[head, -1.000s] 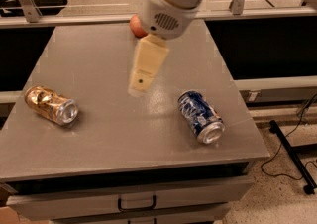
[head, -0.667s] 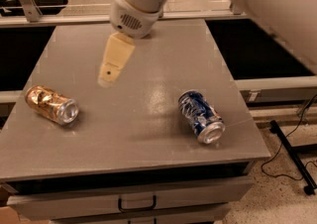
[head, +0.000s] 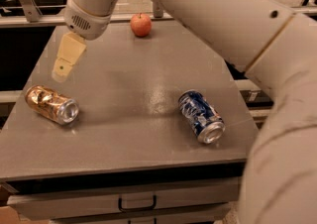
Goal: Place orange can upright
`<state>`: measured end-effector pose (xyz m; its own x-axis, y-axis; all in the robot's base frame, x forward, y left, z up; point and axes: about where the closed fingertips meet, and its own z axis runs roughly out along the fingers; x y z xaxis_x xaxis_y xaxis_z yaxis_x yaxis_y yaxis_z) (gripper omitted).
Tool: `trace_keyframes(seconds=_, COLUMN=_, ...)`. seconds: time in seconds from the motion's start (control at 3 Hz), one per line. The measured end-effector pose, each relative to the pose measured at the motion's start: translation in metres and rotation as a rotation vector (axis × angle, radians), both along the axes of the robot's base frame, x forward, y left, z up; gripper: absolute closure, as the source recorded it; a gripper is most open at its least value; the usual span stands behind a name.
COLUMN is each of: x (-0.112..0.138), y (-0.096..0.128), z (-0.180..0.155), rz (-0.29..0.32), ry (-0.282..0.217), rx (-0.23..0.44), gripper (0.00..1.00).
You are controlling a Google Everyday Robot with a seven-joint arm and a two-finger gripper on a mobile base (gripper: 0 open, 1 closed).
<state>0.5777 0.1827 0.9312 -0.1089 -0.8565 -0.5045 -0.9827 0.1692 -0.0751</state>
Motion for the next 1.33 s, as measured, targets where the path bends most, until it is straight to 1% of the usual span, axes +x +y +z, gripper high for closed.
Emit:
trace_keyframes(seconds=0.33, x=-0.005, y=0.034, z=-0.014, rz=-0.013, ry=0.058, rx=-0.005, gripper=0.0)
trace_keyframes(seconds=0.67, x=-0.017, y=0.056, z=-0.027, rz=-0.048, ry=0.077, rx=-0.04, gripper=0.0)
trace_keyframes(seconds=1.0, x=-0.026, y=0.068, z=-0.047, rz=-0.09, ry=0.087, rx=-0.093, gripper=0.0)
trace_keyframes(seconds=1.33, x=-0.032, y=0.076, z=-0.064, rz=-0.118, ry=0.097, rx=-0.134, gripper=0.0)
